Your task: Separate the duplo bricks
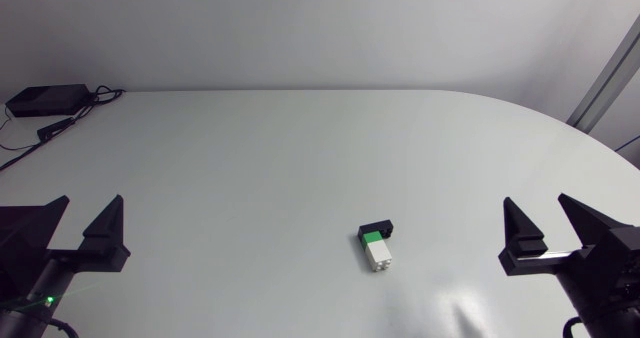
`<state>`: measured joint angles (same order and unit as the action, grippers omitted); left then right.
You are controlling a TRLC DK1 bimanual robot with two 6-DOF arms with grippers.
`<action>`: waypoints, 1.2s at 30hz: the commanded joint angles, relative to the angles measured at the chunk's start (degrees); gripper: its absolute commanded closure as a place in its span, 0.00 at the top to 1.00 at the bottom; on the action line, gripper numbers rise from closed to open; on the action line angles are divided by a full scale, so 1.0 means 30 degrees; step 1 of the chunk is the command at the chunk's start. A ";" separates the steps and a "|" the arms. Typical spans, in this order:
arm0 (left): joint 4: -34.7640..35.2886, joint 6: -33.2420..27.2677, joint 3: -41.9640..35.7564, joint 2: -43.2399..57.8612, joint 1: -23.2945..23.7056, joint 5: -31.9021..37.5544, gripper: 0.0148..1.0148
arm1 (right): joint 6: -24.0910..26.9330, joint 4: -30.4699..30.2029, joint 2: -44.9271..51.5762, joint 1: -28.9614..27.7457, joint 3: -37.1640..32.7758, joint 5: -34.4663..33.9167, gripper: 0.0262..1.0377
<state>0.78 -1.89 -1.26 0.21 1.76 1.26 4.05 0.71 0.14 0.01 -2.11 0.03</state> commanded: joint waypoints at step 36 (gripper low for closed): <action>0.2407 -0.0044 -0.3214 -0.0245 -0.0997 -0.0155 0.97 | 0.0231 -0.1116 -0.0135 0.1080 -0.1611 0.0165 0.97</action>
<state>7.57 -1.89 -7.42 0.21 -0.51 1.23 4.08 -2.04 0.14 2.37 -3.97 0.08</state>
